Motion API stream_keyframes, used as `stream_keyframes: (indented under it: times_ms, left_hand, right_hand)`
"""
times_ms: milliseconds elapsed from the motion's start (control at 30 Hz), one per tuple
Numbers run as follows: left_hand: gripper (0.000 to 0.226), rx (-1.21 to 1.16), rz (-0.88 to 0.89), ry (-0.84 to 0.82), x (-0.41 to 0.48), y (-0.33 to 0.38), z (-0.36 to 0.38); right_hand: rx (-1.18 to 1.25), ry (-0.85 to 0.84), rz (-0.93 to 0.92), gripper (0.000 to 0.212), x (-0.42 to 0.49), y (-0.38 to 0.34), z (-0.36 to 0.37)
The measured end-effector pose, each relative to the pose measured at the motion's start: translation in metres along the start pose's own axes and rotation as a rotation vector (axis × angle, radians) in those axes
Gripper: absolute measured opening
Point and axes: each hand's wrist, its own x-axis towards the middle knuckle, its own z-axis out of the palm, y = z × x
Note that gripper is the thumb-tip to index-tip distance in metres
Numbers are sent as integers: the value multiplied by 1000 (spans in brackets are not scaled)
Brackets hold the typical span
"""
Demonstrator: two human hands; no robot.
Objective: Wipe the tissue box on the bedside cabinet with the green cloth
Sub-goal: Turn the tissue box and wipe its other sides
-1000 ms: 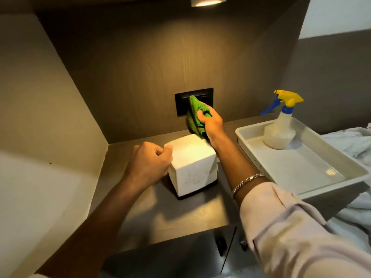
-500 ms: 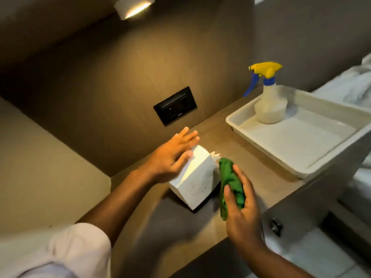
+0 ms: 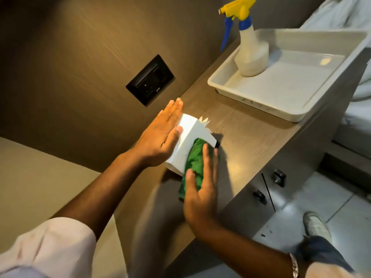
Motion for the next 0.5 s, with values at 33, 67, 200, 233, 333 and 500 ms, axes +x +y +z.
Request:
stream_keyframes:
  times_ms: [33, 67, 200, 233, 333, 500]
  left_hand:
    - [66, -1, 4, 4, 0, 0, 0]
    - [67, -4, 6, 7, 0, -1, 0]
    - [68, -6, 10, 13, 0, -2, 0]
    - [69, -10, -3, 17, 0, -2, 0]
    - [67, -9, -37, 28, 1, -1, 1]
    - [63, -2, -38, 32, 1, -1, 3]
  right_hand:
    - [19, 15, -40, 62, -9, -3, 5]
    - [35, 27, -78, 63, -12, -7, 9]
    - [55, 55, -165, 58, 20, -20, 18]
    - [51, 79, -152, 58, 31, -21, 18]
    - [13, 133, -44, 57, 53, -16, 14]
    - [-3, 81, 49, 62, 18, 0, 9]
